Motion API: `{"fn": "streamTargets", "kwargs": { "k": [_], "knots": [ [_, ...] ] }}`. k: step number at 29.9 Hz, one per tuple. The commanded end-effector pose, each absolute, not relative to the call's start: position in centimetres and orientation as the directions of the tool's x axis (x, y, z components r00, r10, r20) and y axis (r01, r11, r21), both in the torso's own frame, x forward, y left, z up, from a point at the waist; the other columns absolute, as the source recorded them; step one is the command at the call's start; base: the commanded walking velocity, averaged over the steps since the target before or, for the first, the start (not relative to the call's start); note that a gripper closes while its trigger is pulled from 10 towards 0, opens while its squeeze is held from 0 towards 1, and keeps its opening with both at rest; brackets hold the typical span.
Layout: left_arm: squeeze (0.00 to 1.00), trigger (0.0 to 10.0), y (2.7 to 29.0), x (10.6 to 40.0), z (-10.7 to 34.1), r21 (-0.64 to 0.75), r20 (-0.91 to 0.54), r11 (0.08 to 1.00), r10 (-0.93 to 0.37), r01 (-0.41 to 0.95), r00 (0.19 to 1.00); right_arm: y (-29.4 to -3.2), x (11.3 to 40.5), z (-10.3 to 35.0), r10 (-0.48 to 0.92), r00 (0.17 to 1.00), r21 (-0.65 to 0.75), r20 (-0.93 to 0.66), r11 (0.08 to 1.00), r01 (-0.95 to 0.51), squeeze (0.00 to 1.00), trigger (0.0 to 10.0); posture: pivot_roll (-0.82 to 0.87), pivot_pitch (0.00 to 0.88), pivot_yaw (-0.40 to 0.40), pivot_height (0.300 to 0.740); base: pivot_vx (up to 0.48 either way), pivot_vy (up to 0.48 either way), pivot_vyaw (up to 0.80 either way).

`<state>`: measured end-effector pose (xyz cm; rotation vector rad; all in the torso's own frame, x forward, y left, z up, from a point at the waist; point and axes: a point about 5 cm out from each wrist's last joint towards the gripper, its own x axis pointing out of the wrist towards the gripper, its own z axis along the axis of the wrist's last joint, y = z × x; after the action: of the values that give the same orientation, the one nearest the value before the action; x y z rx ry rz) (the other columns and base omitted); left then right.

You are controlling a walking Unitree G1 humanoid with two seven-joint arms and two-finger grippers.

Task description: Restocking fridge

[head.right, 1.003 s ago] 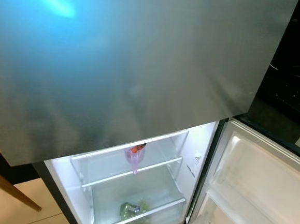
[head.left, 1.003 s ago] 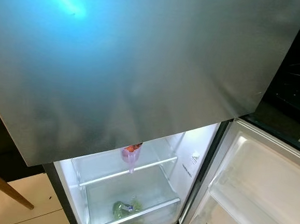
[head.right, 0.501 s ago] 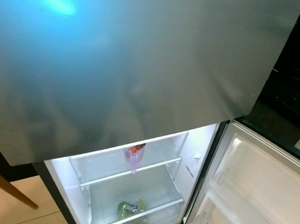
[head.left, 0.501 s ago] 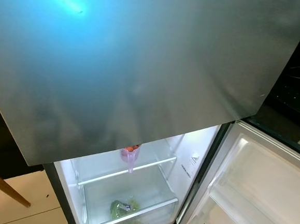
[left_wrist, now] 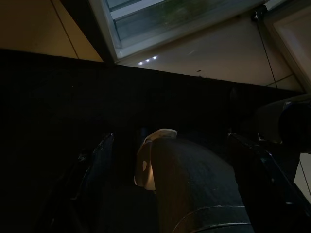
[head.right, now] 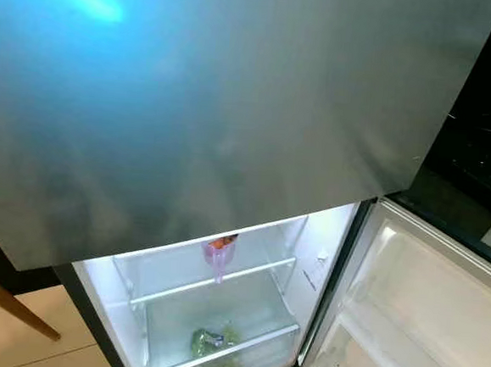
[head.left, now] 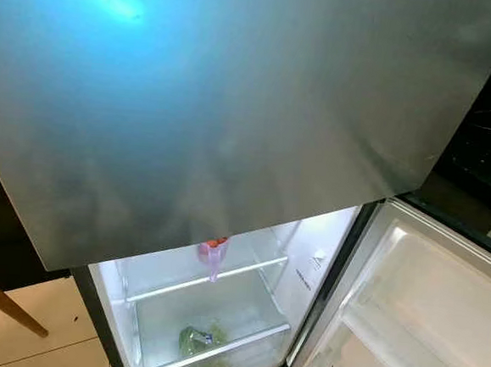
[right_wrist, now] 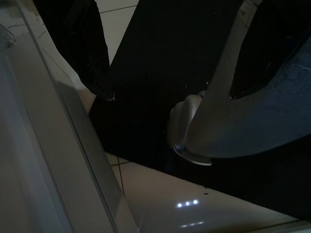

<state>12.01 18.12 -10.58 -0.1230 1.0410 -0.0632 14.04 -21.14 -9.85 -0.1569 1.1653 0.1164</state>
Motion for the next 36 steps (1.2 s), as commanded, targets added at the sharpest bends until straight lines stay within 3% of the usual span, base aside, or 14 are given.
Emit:
{"fn": "streamTargets", "kwargs": {
  "k": [1, 19, 32, 36],
  "knots": [
    [0.00, 10.0, 18.4, 12.0, -10.6, -0.121, -0.861, 0.993, -0.105, -0.001, 0.497, -20.7, 13.9, -10.0, 0.022, 0.376, -0.054, -0.926, 0.980, -0.192, 0.00, 10.0, -0.01, 0.000, -0.049, 0.740, 0.000, 0.000, 0.00],
    [0.00, 10.0, 17.7, 13.7, -10.2, -0.105, -0.849, 0.993, -0.115, 0.049, 0.516, -20.9, 14.7, -9.7, 0.019, 0.387, -0.067, -0.922, 0.976, -0.207, 0.00, 10.0, 0.01, 0.000, -0.066, 0.740, 0.000, 0.000, 0.00],
    [0.00, 10.0, 17.6, 15.3, -9.6, -0.098, -0.828, 0.993, -0.120, 0.070, 0.547, -20.8, 15.7, -9.3, 0.025, 0.411, -0.069, -0.911, 0.975, -0.212, 0.00, 10.0, 0.02, 0.069, -0.054, 0.740, 0.000, 0.000, 0.00],
    [0.00, 10.0, 17.8, 15.6, -9.4, -0.080, -0.824, 0.993, -0.112, 0.082, 0.556, -20.6, 16.0, -9.2, 0.024, 0.420, -0.066, -0.907, 0.978, -0.198, 0.00, 10.0, 0.01, 0.040, -0.051, 0.740, 0.000, 0.000, 0.00]
  ]
}}
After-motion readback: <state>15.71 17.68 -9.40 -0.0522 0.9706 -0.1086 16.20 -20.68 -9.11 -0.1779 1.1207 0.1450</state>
